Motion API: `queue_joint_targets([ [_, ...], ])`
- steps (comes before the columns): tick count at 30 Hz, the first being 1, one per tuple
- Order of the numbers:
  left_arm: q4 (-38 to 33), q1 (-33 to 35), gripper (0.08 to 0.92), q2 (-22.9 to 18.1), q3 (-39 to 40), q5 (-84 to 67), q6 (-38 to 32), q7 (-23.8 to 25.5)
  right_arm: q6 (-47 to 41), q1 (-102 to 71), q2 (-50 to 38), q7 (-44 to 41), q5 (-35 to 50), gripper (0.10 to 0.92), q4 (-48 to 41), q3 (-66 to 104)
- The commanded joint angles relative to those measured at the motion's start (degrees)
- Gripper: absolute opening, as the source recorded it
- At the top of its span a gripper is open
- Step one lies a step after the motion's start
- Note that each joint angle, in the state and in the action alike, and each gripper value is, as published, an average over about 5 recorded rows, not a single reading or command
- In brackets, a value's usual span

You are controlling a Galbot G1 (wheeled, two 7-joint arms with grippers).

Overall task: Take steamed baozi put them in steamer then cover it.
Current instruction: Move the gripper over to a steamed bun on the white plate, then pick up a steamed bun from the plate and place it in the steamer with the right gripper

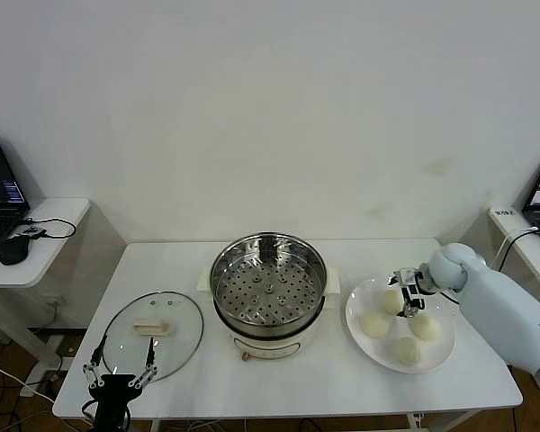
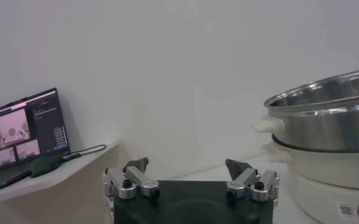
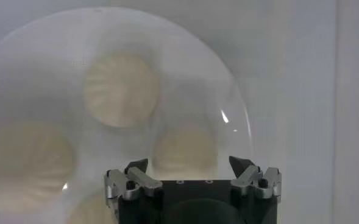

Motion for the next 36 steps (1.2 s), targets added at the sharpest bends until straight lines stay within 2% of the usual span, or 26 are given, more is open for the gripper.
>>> queue_joint_targets([
  [1,0.1,0.0,0.823,0.0,-0.2,0.1,0.0,0.0,0.0,1.6,1.6,-0.6,-0.8,0.763,-2.9,-2.1],
  [6,0.2,-0.2,0.823,0.0,-0.3,0.0,0.0,-0.1,-0.1,1.8,1.5,-1.2,-0.3,0.676,-3.1,-2.5],
  [11,0.3,-0.5,0.823,0.0,-0.4,0.0,0.1,-0.1,-0.2,2.7,0.7,-1.7,1.5,0.639,-1.9,-3.2],
  [20,0.1,-0.8,0.823,0.1,-0.4,-0.2,0.1,-0.2,-1.3,8.6,-3.6,-2.5,9.2,0.614,4.0,-7.2],
  [27,-0.1,-1.3,0.823,0.5,-0.2,-1.0,0.2,-0.5,-2.6,21.8,-7.5,-3.0,20.0,0.615,10.8,-15.0],
  [36,-0.6,-1.4,0.823,0.8,0.2,-3.9,0.7,-1.3,-2.4,41.4,0.2,-0.8,32.0,0.62,13.3,-28.9],
])
